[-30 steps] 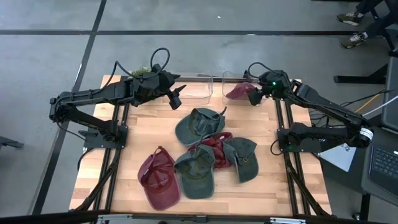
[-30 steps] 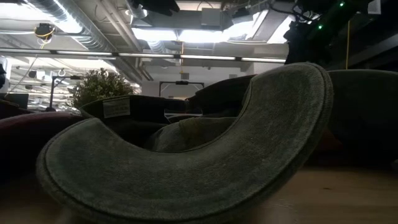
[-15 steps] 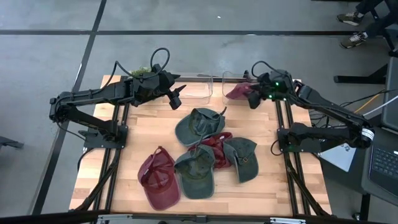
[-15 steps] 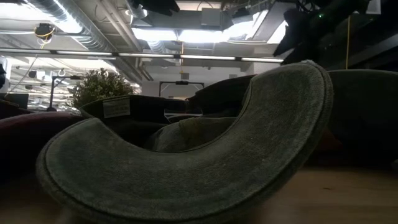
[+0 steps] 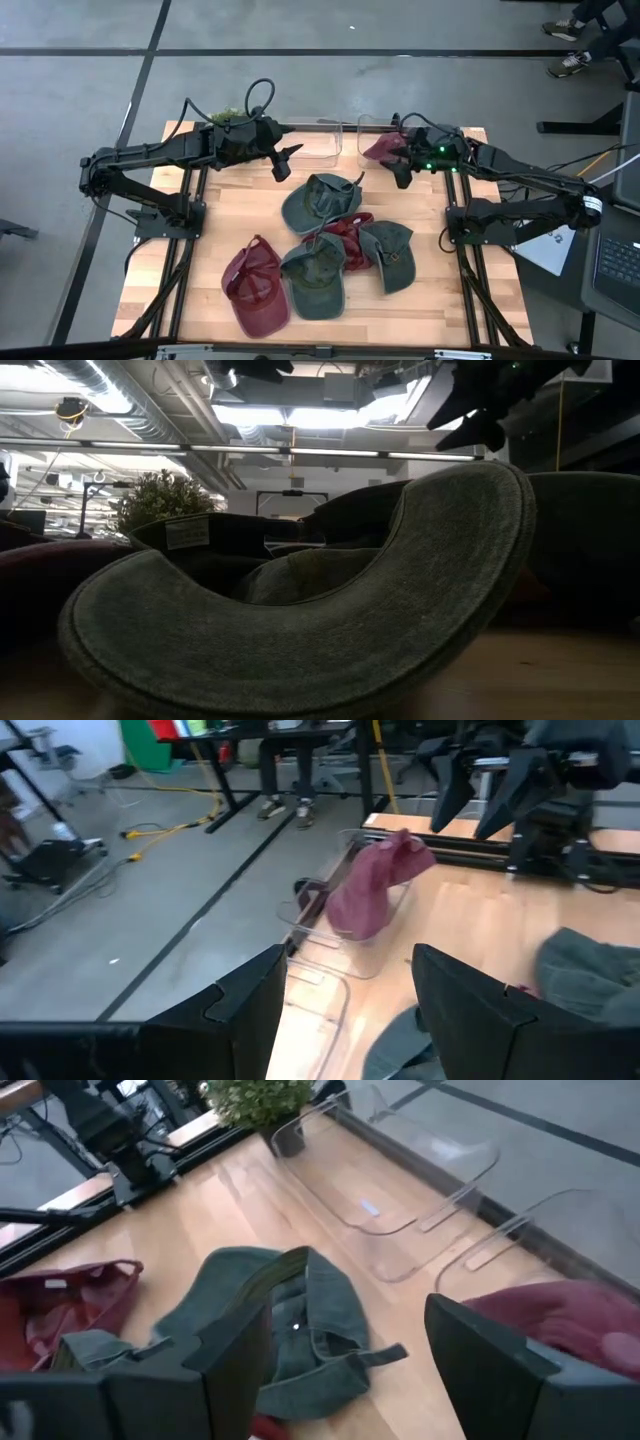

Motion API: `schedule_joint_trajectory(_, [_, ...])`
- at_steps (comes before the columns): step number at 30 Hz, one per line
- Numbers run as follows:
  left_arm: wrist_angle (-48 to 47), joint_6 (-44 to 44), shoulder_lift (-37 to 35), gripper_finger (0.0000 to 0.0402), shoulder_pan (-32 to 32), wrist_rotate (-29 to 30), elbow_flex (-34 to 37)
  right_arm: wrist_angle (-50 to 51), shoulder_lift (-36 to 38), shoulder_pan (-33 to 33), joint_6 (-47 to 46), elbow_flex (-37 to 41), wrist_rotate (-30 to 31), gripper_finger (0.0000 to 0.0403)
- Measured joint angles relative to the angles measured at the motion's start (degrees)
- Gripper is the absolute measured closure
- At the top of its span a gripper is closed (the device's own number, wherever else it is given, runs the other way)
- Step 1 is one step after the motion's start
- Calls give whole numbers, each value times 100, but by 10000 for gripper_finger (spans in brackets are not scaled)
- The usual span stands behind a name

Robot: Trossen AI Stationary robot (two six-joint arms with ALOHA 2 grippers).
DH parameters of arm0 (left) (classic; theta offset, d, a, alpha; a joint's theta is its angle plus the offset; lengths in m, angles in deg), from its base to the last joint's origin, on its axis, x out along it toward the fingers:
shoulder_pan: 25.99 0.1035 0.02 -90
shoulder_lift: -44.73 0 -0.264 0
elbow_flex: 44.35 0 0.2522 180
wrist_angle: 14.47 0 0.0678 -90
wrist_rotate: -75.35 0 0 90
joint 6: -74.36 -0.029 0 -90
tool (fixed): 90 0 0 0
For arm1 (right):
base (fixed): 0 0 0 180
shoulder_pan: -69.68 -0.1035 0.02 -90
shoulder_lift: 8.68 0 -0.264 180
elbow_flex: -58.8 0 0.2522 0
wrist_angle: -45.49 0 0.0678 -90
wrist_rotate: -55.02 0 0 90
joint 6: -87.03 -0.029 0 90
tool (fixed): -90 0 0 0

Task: Pick & Place hat
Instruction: Put the bottom left gray cap into the left transparent bin

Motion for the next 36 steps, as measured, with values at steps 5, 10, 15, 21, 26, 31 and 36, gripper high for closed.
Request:
schedule_joint_trajectory(5, [0, 1, 0, 187, -7, -277, 1, -6, -236, -372, -54, 0, 97, 143])
schedule_joint_trajectory(10, [-25, 1, 0, 187, -135, -357, 1, -4, -522, -665, -166, 0, 104, 143])
schedule_joint_trajectory(15, [-364, 56, 0, 187, -317, -365, 1, -6, -698, -923, -199, 0, 104, 143])
schedule_joint_trajectory(21, [-1012, 475, 0, 187, -497, -363, 1, -189, -860, -1201, -337, 0, 104, 143])
schedule_joint_trajectory(26, [-1576, 719, 0, 187, -622, -365, 1, -201, -1033, -1416, -486, 0, 106, 143])
schedule_joint_trajectory(31, [-2109, 951, 0, 187, -782, -408, 8, -137, -1219, -1623, -630, 0, 104, 143])
schedule_joint_trajectory(36, [-1900, 1181, -21, 196, -971, -678, 408, -118, -1380, -1809, -643, 0, 104, 143])
